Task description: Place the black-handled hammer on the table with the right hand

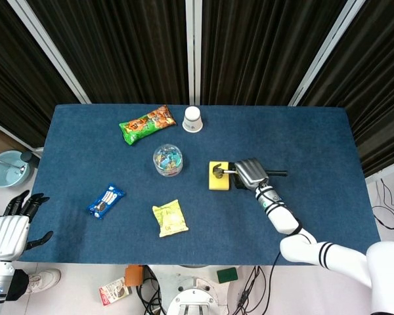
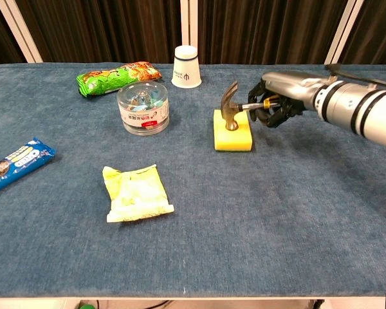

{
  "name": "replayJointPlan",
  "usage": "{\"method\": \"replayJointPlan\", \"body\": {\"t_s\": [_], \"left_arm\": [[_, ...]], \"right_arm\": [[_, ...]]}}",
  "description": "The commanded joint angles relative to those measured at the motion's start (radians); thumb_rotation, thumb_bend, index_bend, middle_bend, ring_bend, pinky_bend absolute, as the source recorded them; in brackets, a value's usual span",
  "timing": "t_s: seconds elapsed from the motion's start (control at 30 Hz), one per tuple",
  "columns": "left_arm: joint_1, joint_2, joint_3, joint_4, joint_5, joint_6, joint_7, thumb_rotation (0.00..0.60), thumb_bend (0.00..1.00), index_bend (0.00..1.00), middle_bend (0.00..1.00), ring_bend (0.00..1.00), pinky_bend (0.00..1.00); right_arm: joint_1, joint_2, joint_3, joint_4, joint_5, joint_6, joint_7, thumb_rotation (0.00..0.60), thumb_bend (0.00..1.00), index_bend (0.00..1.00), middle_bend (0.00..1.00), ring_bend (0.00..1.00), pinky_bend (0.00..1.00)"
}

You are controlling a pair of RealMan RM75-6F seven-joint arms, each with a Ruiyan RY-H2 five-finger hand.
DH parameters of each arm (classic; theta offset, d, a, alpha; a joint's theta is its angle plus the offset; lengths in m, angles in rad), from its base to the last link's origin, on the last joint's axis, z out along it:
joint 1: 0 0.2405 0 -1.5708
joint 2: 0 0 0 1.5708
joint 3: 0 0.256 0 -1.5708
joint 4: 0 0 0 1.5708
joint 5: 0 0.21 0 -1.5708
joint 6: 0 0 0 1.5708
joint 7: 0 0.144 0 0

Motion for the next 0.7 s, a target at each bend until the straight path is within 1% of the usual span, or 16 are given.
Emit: {"method": "replayJointPlan", "body": {"t_s": [0.03,0.13,0.23,0.33,0.47,0.7], "left_arm": [[0.003,0.0,0.0,0.003,0.001,0.006,-0.002,0.6,0.14,0.2,0.17,0.05,0.11],[0.005,0.002,-0.002,0.002,0.001,0.011,-0.003,0.6,0.14,0.2,0.17,0.05,0.11],[0.004,0.003,-0.002,-0.002,0.006,0.012,0.0,0.6,0.14,0.2,0.17,0.05,0.11],[0.0,0.002,-0.003,-0.007,0.01,0.01,0.004,0.6,0.14,0.2,0.17,0.05,0.11],[-0.004,-0.002,-0.003,-0.005,0.012,0.004,0.006,0.6,0.14,0.2,0.17,0.05,0.11],[-0.005,-0.008,-0.002,0.009,0.005,-0.005,-0.005,0.6,0.14,0.2,0.17,0.05,0.11]], "right_arm": [[-0.008,0.006,0.021,-0.028,-0.01,0.034,0.043,0.6,1.0,0.98,0.82,0.71,0.88],[-0.033,0.046,0.046,-0.096,-0.039,0.069,0.127,0.6,1.0,0.99,0.82,0.71,0.88],[-0.05,0.084,0.055,-0.146,-0.057,0.084,0.177,0.6,1.0,0.99,0.82,0.71,0.88],[-0.054,0.096,0.051,-0.154,-0.053,0.081,0.186,0.6,1.0,0.99,0.82,0.71,0.88],[-0.041,0.068,0.033,-0.11,-0.018,0.049,0.161,0.6,1.0,0.99,0.82,0.71,0.88],[0.0,-0.024,-0.001,0.031,0.054,-0.019,0.081,0.6,1.0,0.99,0.82,0.72,0.88]]}}
